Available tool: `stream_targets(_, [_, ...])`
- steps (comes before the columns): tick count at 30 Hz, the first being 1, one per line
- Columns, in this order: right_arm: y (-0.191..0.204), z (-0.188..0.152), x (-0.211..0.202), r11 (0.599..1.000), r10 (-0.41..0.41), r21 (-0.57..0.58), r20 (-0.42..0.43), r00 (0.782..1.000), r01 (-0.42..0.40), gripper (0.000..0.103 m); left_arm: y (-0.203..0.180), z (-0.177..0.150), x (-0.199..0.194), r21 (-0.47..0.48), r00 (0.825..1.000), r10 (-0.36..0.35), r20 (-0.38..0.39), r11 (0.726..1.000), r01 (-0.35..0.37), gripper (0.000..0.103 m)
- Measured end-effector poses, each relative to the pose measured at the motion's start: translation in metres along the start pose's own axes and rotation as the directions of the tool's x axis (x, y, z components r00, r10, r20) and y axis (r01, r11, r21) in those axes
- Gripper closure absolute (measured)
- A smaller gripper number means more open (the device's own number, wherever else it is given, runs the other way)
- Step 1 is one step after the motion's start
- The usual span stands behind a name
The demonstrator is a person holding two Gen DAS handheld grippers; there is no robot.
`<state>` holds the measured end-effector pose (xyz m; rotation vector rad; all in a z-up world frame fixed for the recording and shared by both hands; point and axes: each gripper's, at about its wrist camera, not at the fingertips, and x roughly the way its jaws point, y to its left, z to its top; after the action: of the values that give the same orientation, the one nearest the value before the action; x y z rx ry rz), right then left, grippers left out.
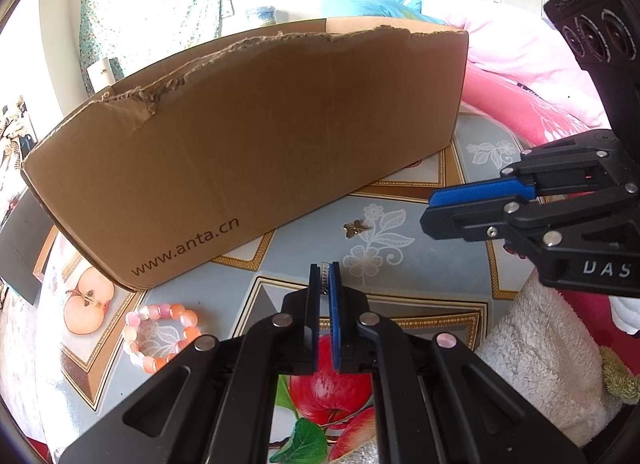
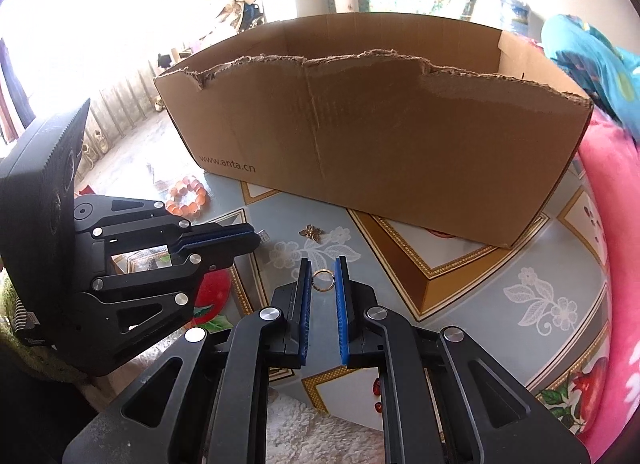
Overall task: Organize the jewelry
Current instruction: 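Lift the gold ring and spring toward the box with both grippers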
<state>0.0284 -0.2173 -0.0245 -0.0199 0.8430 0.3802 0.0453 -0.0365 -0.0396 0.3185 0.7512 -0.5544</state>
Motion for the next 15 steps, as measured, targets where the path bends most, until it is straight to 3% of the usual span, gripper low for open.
stream_targets(9, [-0.008, 0.009, -0.055, 0.999, -0.011, 0.035, 0.101, 0.995, 0.008, 0.093, 0.008, 0.01, -0.03, -0.031, 0.997, -0.028, 0.077, 0.999, 0.03, 0.1])
stream_targets(15, [-0.008, 0.035, -0.093, 1.0, -0.004, 0.02, 0.203, 0.979, 0.0, 0.093, 0.013, 0.034, -0.074, -0.048, 0.979, -0.082, 0.185, 0.995, 0.092, 0.1])
